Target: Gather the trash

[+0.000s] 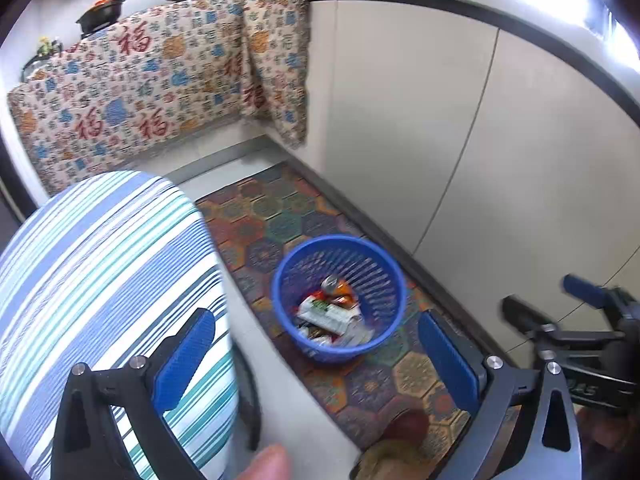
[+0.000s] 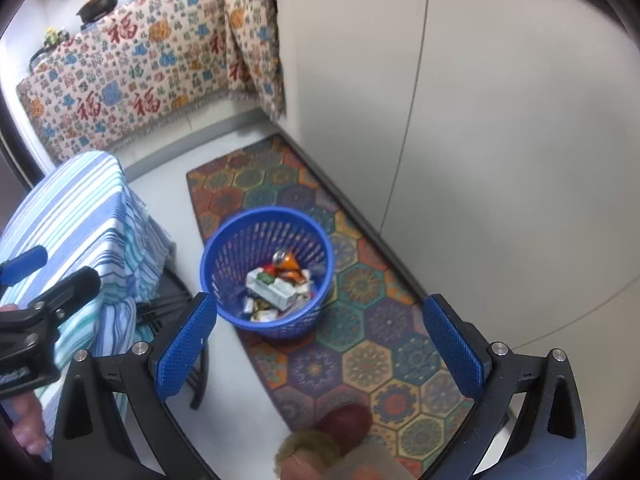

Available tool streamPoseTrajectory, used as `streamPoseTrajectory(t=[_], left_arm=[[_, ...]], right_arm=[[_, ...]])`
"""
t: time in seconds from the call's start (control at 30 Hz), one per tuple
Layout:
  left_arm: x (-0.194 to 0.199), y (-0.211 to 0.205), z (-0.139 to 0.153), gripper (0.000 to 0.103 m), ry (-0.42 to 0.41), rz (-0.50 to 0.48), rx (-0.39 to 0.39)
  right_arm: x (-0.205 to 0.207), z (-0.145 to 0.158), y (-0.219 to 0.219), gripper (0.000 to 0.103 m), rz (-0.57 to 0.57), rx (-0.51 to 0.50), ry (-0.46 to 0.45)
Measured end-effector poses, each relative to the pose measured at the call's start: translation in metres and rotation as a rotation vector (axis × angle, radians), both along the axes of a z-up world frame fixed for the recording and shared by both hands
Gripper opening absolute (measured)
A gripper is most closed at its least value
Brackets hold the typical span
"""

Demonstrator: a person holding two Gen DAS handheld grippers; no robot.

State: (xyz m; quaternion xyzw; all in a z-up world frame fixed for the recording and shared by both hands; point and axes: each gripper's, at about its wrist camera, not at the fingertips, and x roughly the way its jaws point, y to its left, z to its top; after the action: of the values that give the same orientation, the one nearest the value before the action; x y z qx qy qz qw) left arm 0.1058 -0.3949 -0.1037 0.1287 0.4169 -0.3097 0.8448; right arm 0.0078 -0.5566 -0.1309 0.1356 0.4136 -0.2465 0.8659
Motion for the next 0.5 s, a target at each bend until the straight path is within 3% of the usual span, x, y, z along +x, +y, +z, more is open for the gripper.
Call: streamPoseTrajectory(t=[0.2,0.5], left_arm=[[-0.013,0.019,0.018,0.103,-0.058,0.029,0.047],[-0.015,0.044,0.039,0.103,-0.007,0.015,-0.001]], right_arm=[[-0.017,0.014,0.019,0.103,-0.003,0.031,-0.043],[-0.028,0.035,0.049,0.103,0.051,0.021,-0.038]])
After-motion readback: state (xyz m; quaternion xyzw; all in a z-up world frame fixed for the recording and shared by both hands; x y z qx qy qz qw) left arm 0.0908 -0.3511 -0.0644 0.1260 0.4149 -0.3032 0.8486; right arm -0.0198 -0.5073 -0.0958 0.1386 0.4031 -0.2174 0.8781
